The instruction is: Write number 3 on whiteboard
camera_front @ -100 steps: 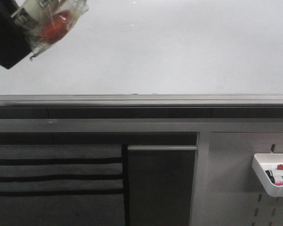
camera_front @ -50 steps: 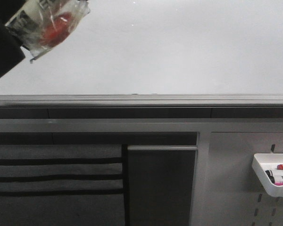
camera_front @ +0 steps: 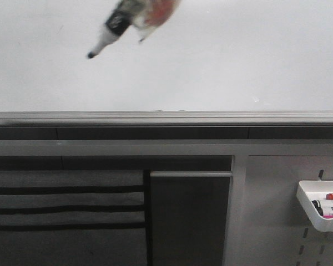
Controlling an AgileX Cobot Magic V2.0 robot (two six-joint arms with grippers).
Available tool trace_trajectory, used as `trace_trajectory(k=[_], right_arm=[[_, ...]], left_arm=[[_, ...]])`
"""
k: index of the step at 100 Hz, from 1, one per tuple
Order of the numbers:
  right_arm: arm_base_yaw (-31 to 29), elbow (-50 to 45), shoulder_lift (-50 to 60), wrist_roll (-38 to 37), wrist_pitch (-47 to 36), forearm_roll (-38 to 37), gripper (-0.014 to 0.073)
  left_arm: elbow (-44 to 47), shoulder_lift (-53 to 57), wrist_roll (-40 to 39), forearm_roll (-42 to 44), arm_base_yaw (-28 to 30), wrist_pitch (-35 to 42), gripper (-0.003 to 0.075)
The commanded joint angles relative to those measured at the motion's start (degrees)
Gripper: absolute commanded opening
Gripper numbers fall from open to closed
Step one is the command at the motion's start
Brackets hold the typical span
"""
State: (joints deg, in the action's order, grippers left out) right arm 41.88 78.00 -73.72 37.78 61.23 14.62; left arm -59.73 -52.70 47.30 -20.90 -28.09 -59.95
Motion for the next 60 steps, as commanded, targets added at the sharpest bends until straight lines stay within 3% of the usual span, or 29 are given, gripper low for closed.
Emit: trace_trajectory(k=[1, 12, 26, 35, 51, 60], right_arm=[[0.06, 1.86, 4.21, -10.41, -1.2, -7.31, 0.0076], [-0.91, 0.51, 7.5, -20.54, -0.39, -11.61, 0.0076], [-3.55, -6.24, 12.72, -25.86, -4.84, -11.77, 0.0076], [-4.37, -11.6, 16.2, -26.12, -8.7, -11.77, 0.0057], [-4.59, -17.56, 20.02, -27.38, -15.14, -11.77, -0.0073], [-4.59, -18.28, 20.32, -27.38, -16.45, -11.77, -0.0074]], left_arm=[[-1.49, 3.26, -5.54, -0.42, 2.98, 3.06, 0.0347], [0.26, 7.38, -10.77, -0.42, 7.78, 4.3, 0.0318], [5.37, 12.42, -13.43, -0.42, 12.38, 7.49, 0.0283], [8.59, 15.39, -13.86, -0.42, 14.27, 9.48, 0.0263], [12.16, 17.66, -14.12, -0.91, 14.97, 12.95, 0.0232], [12.31, 17.38, -14.12, -0.91, 14.97, 12.95, 0.0216]])
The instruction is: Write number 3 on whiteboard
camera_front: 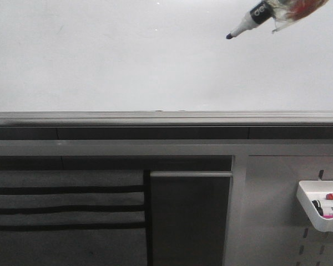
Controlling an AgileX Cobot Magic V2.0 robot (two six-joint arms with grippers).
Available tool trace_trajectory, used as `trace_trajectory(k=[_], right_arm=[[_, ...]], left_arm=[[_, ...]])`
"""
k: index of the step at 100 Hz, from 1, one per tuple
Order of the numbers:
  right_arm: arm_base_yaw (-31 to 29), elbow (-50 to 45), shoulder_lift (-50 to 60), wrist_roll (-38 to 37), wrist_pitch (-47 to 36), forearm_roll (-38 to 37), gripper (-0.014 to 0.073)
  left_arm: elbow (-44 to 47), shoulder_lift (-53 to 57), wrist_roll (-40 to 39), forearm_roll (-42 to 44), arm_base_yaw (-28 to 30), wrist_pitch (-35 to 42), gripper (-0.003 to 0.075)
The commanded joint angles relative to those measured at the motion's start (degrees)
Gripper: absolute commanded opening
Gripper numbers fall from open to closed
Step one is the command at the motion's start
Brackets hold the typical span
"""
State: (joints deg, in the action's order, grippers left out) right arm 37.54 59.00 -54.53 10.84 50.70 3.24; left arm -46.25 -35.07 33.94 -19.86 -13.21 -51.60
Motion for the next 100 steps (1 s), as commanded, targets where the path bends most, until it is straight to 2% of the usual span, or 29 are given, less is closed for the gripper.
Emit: trace_trajectory(k=[1, 21, 29, 41, 53, 66, 71, 77, 84, 100], right_arm=[[-0.25, 0.72, 1.13, -0.44, -5.93, -0.38, -0.0074], [-0.25, 0.72, 0.24, -0.44, -6.52, -0.23, -0.0074], [-0.25, 0.72, -1.12, -0.44, -10.53, -0.02, -0.0074], [-0.89, 1.63, -4.31, -4.22, -16.78, 0.13, -0.0074], [-5.28, 7.06, -9.45, -8.64, -13.46, 0.13, -0.0074], [-12.79, 15.28, -15.07, -8.66, -8.18, 1.61, -0.0074], [-15.23, 17.69, -16.63, -5.24, -5.92, 6.73, -0.0074], [-17.47, 19.31, -18.46, 5.01, -2.52, 18.39, -0.0074], [-18.63, 19.68, -21.12, 13.32, 0.64, 27.06, -0.0074], [-18.3, 19.68, -25.3, 15.41, -6.18, 27.46, -0.0074]], left_arm=[[-1.17, -0.23, -0.76, -1.95, 0.09, 4.6, 0.0216], [-1.17, -0.23, -0.76, -1.95, 0.09, 4.49, 0.0169], [-1.17, -0.23, -0.76, -1.95, 0.09, 4.49, 0.0155], [-1.17, -0.23, -0.76, -1.95, 0.09, 4.49, 0.0136], [-1.17, -0.26, -0.76, -1.95, 0.09, 4.49, 0.0122], [-1.17, -0.26, -0.76, -1.95, 0.09, 4.49, 0.0115], [-1.17, -0.26, -0.76, -1.95, 0.09, 4.49, 0.0115], [-1.17, -0.26, -0.76, -1.95, 0.09, 4.49, 0.0115], [-1.17, -0.26, -0.76, -1.95, 0.09, 4.49, 0.0115], [-1.17, -0.26, -0.76, -1.95, 0.09, 4.49, 0.0115]])
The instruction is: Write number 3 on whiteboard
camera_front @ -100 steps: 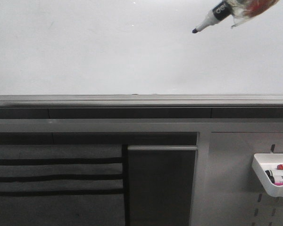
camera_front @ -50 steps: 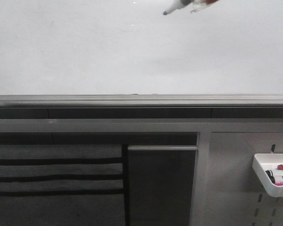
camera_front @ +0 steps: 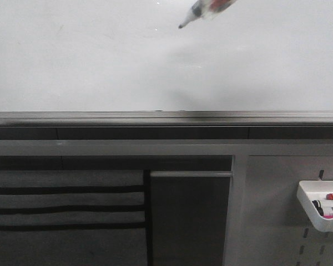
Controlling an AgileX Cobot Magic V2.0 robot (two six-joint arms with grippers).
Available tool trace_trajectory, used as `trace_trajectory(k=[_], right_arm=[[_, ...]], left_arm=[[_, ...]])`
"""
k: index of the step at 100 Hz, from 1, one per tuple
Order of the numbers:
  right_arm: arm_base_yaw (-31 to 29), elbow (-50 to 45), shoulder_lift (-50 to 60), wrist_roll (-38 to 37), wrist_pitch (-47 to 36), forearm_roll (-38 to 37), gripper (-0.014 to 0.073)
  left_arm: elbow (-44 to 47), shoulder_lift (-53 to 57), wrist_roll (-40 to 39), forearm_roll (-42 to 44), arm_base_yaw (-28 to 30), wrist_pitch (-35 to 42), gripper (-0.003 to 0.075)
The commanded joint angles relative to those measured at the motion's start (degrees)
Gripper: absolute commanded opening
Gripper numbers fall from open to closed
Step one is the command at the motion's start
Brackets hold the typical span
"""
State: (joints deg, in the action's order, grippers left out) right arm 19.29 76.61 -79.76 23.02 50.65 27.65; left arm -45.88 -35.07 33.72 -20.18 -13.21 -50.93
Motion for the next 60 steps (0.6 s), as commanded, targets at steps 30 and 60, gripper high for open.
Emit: trace_trajectory(k=[30, 60], right_arm=[[-0.2, 2.07, -5.25, 5.1, -15.92, 1.06, -0.0074], [-3.97, -1.42, -4.13, 4.59, -10.48, -0.38, -0.0074]], left_arm=[[-1.54, -0.26, -0.54, -1.63, 0.09, 3.81, 0.0115], [-1.54, -0.26, -0.54, -1.63, 0.09, 3.81, 0.0115]])
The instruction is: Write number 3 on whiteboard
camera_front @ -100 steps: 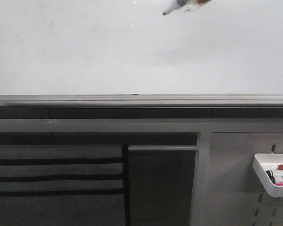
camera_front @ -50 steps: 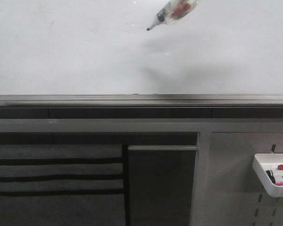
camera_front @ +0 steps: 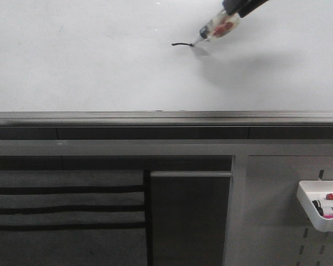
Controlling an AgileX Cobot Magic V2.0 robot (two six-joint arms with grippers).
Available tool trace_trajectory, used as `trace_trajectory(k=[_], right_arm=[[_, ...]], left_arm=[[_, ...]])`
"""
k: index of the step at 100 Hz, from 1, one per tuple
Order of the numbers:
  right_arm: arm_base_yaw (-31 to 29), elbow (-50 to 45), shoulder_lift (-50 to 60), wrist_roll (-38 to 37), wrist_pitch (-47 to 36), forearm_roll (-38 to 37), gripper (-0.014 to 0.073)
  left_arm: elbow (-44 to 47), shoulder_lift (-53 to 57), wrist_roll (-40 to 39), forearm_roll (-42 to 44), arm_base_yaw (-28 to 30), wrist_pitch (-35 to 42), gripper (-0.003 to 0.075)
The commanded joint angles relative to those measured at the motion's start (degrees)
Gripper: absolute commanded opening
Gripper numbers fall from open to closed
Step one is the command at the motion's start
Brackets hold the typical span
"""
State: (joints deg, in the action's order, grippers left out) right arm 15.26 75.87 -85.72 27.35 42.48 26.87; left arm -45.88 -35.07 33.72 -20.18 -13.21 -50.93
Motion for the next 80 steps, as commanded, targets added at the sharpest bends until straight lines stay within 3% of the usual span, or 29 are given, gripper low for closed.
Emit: trace_trajectory(k=[1, 16, 43, 62, 72, 80], right_arm=[[0.49, -1.19, 1.69, 0.26, -2.77, 0.56, -0.0074], [3.66, -2.0, -0.71, 0.26, -10.84, 0.54, -0.0074], [-0.97, -6.26, 2.65, -0.5, -4.04, 1.66, -0.0074], [6.92, -6.02, -0.7, 0.93, -16.97, 5.62, -0.0074], [7.78, -1.28, -0.84, 1.08, -8.48, 6.72, -0.0074], [8.48, -1.8, 2.71, 9.49, -1.5, 10.41, -0.0074]], left_arm=[[-1.54, -0.26, -0.54, -1.63, 0.09, 3.81, 0.0115], [-1.54, -0.26, -0.54, -1.63, 0.09, 3.81, 0.0115], [-1.54, -0.26, -0.54, -1.63, 0.09, 3.81, 0.0115], [-1.54, -0.26, -0.54, -1.63, 0.09, 3.81, 0.0115], [-1.54, -0.26, -0.54, -1.63, 0.09, 3.81, 0.0115], [-1.54, -0.26, -0.54, -1.63, 0.09, 4.07, 0.0115]])
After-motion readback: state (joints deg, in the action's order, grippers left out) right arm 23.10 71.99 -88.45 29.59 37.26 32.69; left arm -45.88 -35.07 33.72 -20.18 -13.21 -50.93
